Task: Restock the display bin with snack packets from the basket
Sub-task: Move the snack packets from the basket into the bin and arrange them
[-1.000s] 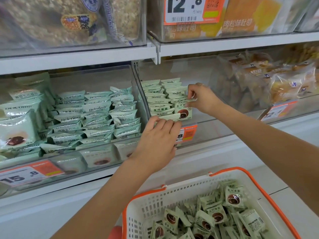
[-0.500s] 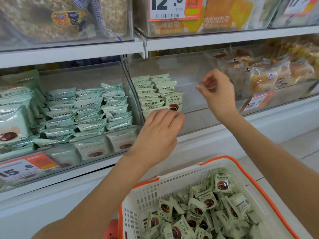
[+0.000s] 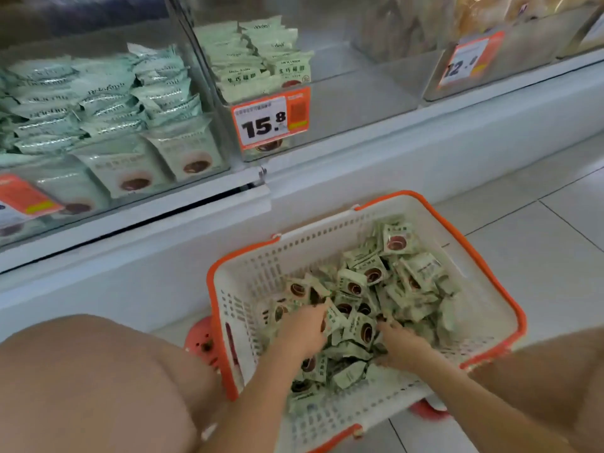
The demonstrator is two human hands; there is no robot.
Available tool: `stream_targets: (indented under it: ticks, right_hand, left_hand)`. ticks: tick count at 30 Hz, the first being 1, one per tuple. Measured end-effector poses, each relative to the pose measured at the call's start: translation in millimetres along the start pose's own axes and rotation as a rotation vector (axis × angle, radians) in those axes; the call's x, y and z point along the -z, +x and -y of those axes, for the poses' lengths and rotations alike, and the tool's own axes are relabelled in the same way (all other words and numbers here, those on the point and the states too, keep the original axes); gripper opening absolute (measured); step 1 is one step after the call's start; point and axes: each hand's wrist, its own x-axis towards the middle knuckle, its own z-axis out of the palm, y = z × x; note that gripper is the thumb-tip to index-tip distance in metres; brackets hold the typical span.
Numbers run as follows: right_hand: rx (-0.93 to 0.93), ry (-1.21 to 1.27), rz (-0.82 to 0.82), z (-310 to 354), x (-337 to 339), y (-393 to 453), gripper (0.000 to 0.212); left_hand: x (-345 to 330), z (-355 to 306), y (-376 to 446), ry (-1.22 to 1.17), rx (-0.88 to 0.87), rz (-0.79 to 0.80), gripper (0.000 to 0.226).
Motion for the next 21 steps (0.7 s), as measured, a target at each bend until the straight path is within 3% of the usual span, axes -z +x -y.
stream_targets:
  ticks: [4,7,11,16,21]
  right_hand:
    - [-0.04,-0.043,0.003,11.3,-12.5,-2.6,0.09]
    - [-0.1,-0.086,-0.089,7.0,-7.5,9.6,0.077]
    - [-0.12,-0.105,-0.023,0.5,-6.5,18.7,0.064]
    - [-0.103,-0.019,-0.123,-2.4,-2.1,18.4,0.051]
    - [-0.049,0.437,-0.299,11.3,22.6,-3.1,0.042]
  left_hand:
    - [-35.9,3.5,-8.7,0.062,0.028,0.145,0.017]
    - [-35.0,1.6,-3.4,0.047,0.018,0.115,0.026]
    - [-33.7,4.1,3.6,-0.036,0.043,0.081,0.03]
    - [-38.6,4.0,6.0,-0.048,0.035,0.109,0.033]
    - [-19.3,-15.5,8.6,-0.207,-0.042,0.019,0.087]
